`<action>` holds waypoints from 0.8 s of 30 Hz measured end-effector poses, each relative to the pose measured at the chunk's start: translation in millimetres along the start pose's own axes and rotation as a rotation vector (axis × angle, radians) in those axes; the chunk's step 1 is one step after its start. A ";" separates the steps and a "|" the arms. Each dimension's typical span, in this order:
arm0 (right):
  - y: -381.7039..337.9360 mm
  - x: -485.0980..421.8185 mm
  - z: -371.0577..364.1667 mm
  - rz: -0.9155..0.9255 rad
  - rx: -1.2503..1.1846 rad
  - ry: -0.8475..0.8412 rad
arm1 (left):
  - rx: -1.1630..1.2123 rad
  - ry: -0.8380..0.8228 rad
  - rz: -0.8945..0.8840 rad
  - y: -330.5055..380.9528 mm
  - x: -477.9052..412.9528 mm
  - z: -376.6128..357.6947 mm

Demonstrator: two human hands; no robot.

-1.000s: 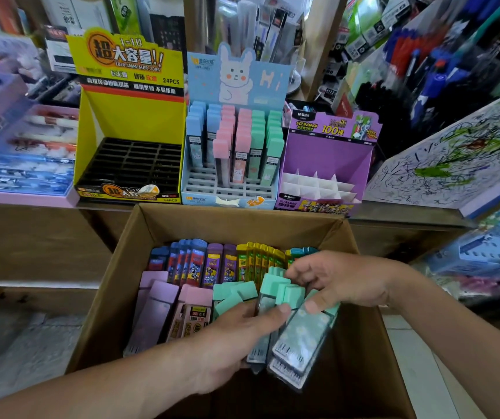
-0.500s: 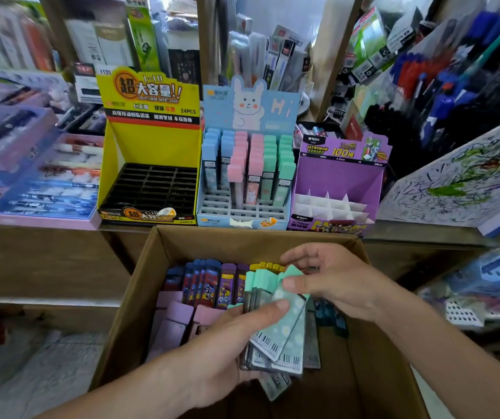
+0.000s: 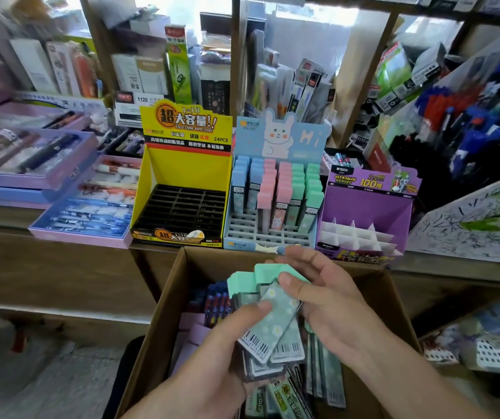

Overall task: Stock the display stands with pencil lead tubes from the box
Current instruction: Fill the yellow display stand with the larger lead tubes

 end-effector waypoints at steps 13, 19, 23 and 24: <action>-13.6 -6.3 -60.8 0.070 0.672 -0.356 | 0.060 0.021 -0.206 53.3 12.3 34.4; -27.8 -10.9 -82.7 0.140 0.893 -0.431 | 0.074 0.229 -0.339 76.6 20.4 73.6; -59.1 -22.6 -101.7 0.293 0.823 -0.372 | 0.121 0.389 -0.487 93.8 29.0 104.2; -68.1 -25.4 -107.8 0.329 0.792 -0.353 | 0.131 0.429 -0.528 97.7 31.0 111.0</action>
Point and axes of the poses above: each hand's wrist, its own x-axis away from the middle knuckle, its own z-axis out of the back of the hand, y = z × x, the point moved 8 cm from there along -x, towards the middle knuckle, and after that the axes turned 5 degrees about y, right-handed, at the moved point
